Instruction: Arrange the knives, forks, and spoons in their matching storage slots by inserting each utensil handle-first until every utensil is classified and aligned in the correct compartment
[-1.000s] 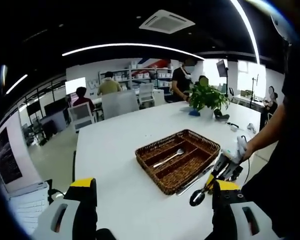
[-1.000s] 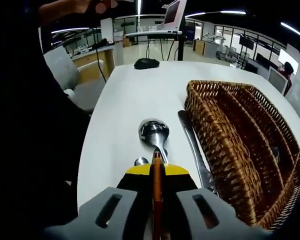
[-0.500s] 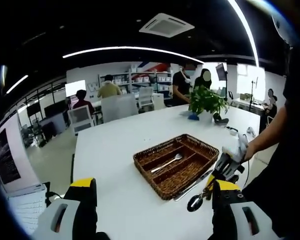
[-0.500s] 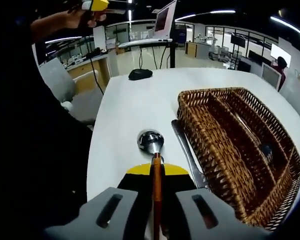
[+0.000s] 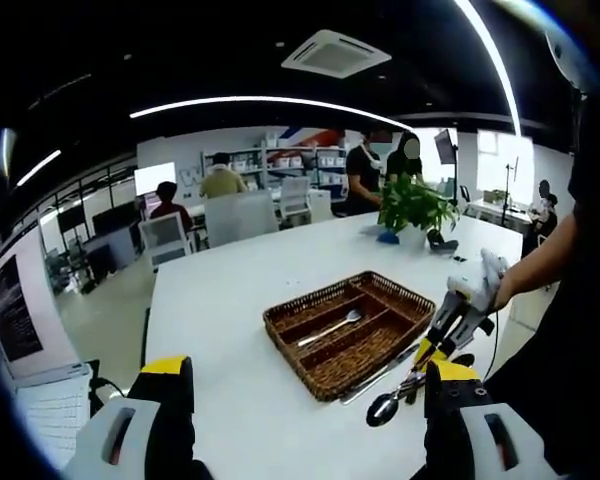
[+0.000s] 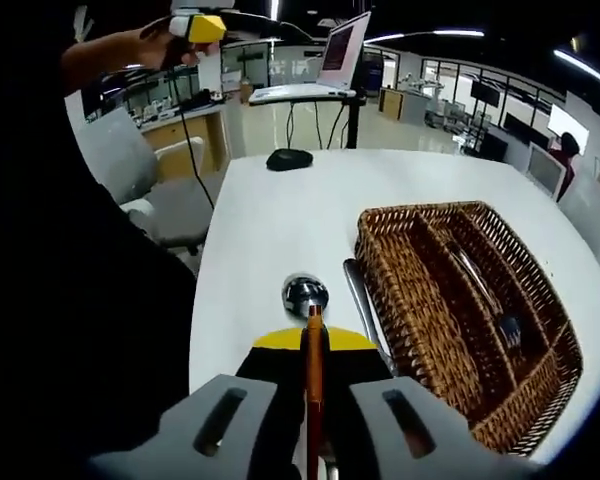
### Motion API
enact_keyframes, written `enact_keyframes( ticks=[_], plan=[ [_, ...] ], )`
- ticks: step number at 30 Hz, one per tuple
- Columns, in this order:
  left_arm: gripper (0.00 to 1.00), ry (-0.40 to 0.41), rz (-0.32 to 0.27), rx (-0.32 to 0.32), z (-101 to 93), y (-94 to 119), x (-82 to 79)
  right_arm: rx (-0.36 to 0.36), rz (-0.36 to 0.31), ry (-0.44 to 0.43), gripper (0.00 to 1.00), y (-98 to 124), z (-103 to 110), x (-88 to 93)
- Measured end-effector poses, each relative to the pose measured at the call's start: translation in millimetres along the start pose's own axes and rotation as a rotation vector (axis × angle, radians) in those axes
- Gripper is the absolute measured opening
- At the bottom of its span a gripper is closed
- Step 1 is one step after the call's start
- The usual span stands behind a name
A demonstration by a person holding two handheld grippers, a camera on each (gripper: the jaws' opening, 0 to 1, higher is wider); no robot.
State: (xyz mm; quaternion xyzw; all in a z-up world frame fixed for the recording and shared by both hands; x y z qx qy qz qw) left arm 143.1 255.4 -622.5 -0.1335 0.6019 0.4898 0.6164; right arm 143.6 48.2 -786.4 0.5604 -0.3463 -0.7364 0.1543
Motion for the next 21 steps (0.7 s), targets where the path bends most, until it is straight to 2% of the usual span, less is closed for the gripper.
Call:
enact_keyframes(
  ticks=[6, 12, 15, 21],
  plan=[
    [1.00, -0.006, -0.002, -0.009, -3.7, 1, -0.9, 0.008, -0.001, 0.015, 0.02, 15, 1, -5.2],
    [1.00, -0.020, -0.013, -0.004, -1.7, -4, -2.8, 0.054, -0.007, -0.001, 0.02, 38, -9, -15.9],
    [1.00, -0.026, -0.027, 0.020, -0.2, -10, -5.6, 0.088, -0.002, -0.010, 0.02, 49, -16, -19.6],
    [1.00, -0.048, -0.038, 0.100, 9.1, -21, -11.8, 0.172, -0.010, -0.107, 0.02, 70, -31, -27.5]
  ],
)
Point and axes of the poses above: the point that each gripper's makers call its tool centre point, and the gripper's own axes: y roughly backward along the fingers, z roughly to its left, x roughly out of its underside, the point moved 2 cm from there along y, roughly backward along the fingers, and after that the axes turned 12 degrees about -y, right-handed, at the moved point
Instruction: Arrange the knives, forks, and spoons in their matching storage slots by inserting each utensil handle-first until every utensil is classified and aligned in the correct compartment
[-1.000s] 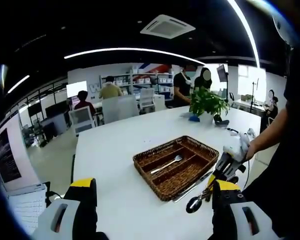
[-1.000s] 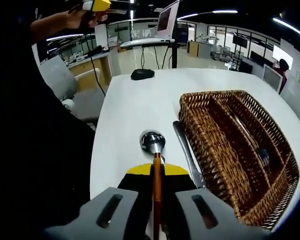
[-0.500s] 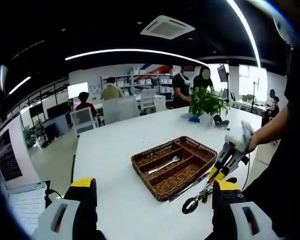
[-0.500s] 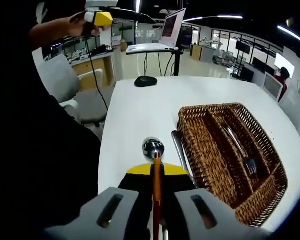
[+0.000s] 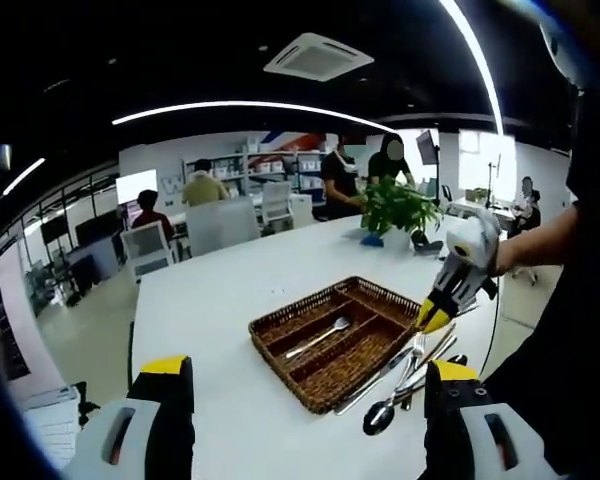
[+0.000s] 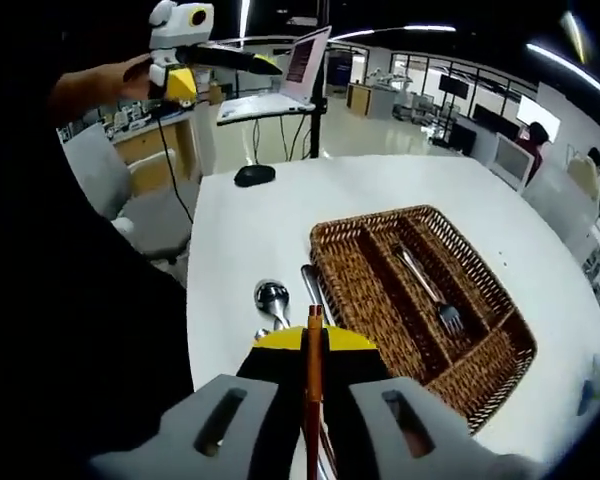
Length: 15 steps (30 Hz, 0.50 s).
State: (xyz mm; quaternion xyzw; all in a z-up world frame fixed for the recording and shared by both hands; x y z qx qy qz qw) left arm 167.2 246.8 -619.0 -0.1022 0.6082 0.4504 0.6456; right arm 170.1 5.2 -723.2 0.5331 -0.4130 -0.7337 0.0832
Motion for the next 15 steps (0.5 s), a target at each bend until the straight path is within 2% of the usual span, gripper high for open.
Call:
enact_keyframes(
  ticks=[6, 11, 15],
  plan=[
    [1.00, -0.025, -0.024, 0.025, 19.3, -4, -10.2, 0.084, -0.034, -0.079, 0.02, 19, -19, -9.3],
    [1.00, -0.045, -0.037, 0.046, 30.5, -12, -13.0, 0.142, -0.030, -0.188, 0.02, 27, -36, -10.1],
    [1.00, -0.061, -0.054, 0.060, 35.8, -17, -19.4, 0.181, 0.006, -0.250, 0.02, 29, -48, -2.1]
  ],
)
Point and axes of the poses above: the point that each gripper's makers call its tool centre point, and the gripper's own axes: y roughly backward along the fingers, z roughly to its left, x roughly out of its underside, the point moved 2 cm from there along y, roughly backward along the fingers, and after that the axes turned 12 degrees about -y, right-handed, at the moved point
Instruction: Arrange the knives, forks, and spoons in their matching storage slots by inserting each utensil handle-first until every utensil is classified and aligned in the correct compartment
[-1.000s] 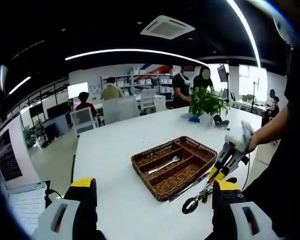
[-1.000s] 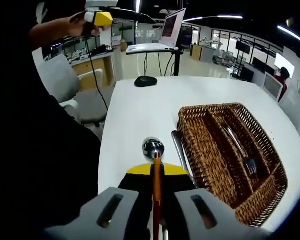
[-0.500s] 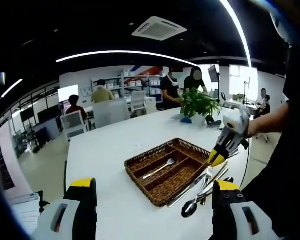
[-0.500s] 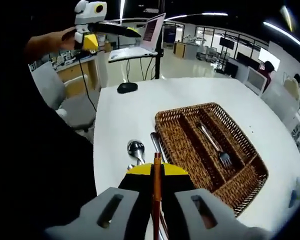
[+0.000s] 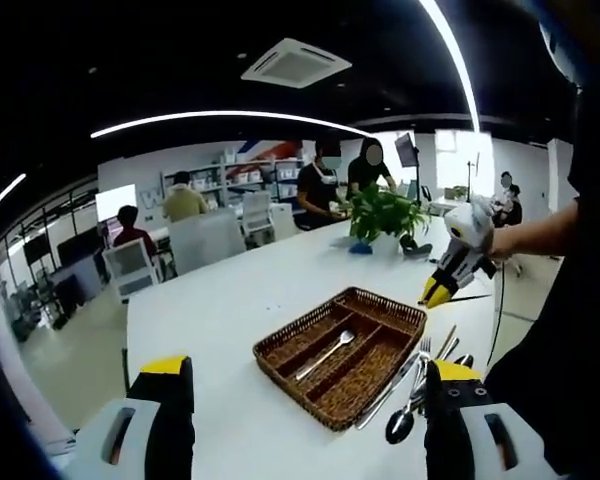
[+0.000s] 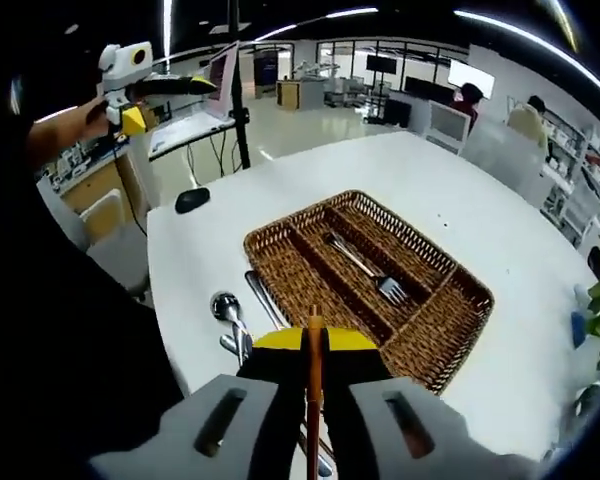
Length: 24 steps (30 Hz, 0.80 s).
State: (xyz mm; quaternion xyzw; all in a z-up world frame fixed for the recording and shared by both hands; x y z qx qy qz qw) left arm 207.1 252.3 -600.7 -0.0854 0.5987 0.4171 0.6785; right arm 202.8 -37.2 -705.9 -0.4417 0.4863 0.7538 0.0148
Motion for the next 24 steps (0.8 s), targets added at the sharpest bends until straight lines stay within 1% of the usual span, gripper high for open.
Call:
enact_keyframes(
  ticks=[3, 7, 9, 10, 11, 13, 14, 17, 18, 19, 21, 24],
  plan=[
    [1.00, -0.007, -0.015, 0.009, 2.7, -2, -3.3, 0.032, 0.020, -0.038, 0.02, 2, -8, 2.0],
    [1.00, -0.013, -0.018, 0.028, 6.4, -4, 0.5, 0.072, 0.037, -0.074, 0.02, 3, -13, 3.2],
    [1.00, -0.012, -0.020, 0.035, 7.9, -5, 3.1, 0.114, 0.029, -0.117, 0.02, 3, -18, 2.5],
    [1.00, -0.011, -0.021, 0.038, 8.4, -5, 4.1, 0.114, 0.033, -0.123, 0.02, 3, -19, 2.9],
    [1.00, -0.009, -0.022, 0.045, 9.0, -4, 6.0, 0.146, 0.025, -0.142, 0.02, 2, -23, 1.6],
    [1.00, -0.006, -0.023, 0.055, 9.3, -4, 8.2, 0.169, 0.023, -0.163, 0.02, 1, -26, -0.2],
    [1.00, -0.004, -0.022, 0.060, 9.3, -4, 9.3, 0.186, 0.022, -0.190, 0.02, 0, -28, -1.8],
    [1.00, 0.005, -0.026, 0.079, 8.3, -1, 13.0, 0.203, 0.022, -0.210, 0.02, -3, -30, -5.0],
    [1.00, 0.017, -0.031, 0.090, 7.2, 0, 14.3, 0.222, 0.019, -0.220, 0.02, -3, -31, -7.9],
    [1.00, 0.022, -0.036, 0.096, 6.4, 1, 15.0, 0.233, 0.011, -0.228, 0.02, -2, -32, -10.0],
    [1.00, 0.007, -0.034, 0.106, 4.7, 4, 18.4, 0.250, -0.012, -0.255, 0.02, 0, -36, -14.8],
    [1.00, 0.012, -0.028, 0.116, 4.2, 7, 23.0, 0.274, -0.024, -0.287, 0.02, 5, -40, -17.2]
  ],
)
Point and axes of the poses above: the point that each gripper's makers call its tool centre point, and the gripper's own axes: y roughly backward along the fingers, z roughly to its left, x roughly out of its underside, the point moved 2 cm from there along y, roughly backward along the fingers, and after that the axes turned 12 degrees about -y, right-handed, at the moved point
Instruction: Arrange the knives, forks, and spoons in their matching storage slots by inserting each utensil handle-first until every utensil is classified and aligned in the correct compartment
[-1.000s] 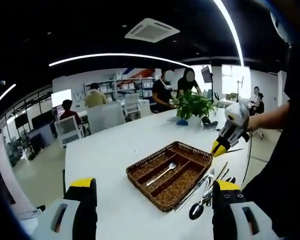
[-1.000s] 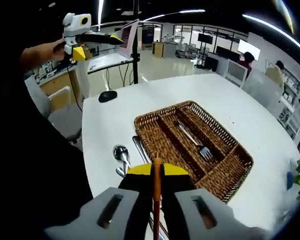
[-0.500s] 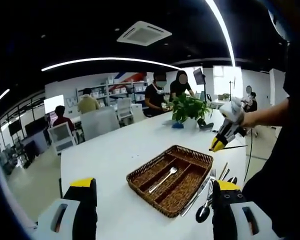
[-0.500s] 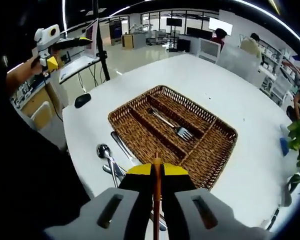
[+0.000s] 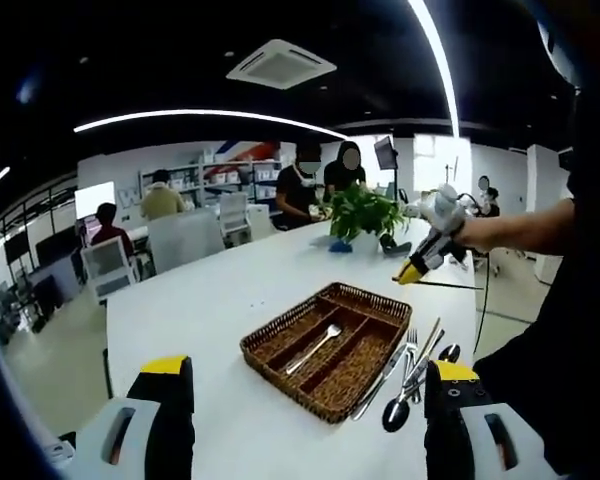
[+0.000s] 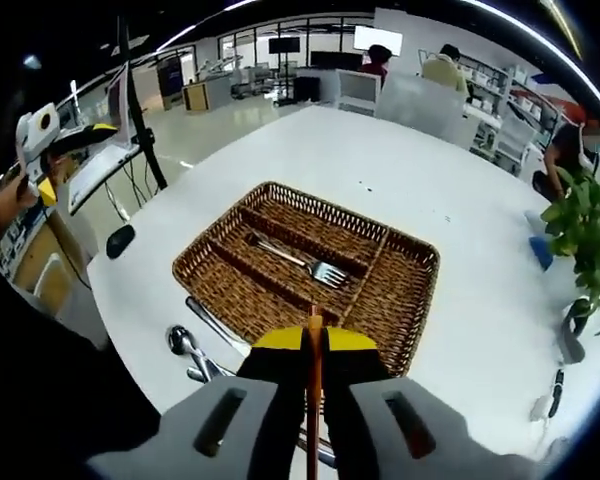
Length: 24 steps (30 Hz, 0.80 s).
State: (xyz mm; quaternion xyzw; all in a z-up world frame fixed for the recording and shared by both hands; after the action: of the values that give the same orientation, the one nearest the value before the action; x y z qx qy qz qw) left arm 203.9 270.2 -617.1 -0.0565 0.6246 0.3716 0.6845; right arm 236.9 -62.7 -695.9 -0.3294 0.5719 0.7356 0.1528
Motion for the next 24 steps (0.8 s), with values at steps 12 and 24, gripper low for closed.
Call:
enact_keyframes(
  ticks=[12, 24],
  plan=[
    [1.00, -0.016, 0.001, -0.044, -2.2, 4, -3.1, 0.081, -0.013, -0.126, 0.02, 6, -28, -9.0],
    [1.00, 0.000, 0.009, -0.086, 0.0, 8, -3.9, 0.101, -0.030, -0.155, 0.02, -4, -45, -31.1]
  ],
)
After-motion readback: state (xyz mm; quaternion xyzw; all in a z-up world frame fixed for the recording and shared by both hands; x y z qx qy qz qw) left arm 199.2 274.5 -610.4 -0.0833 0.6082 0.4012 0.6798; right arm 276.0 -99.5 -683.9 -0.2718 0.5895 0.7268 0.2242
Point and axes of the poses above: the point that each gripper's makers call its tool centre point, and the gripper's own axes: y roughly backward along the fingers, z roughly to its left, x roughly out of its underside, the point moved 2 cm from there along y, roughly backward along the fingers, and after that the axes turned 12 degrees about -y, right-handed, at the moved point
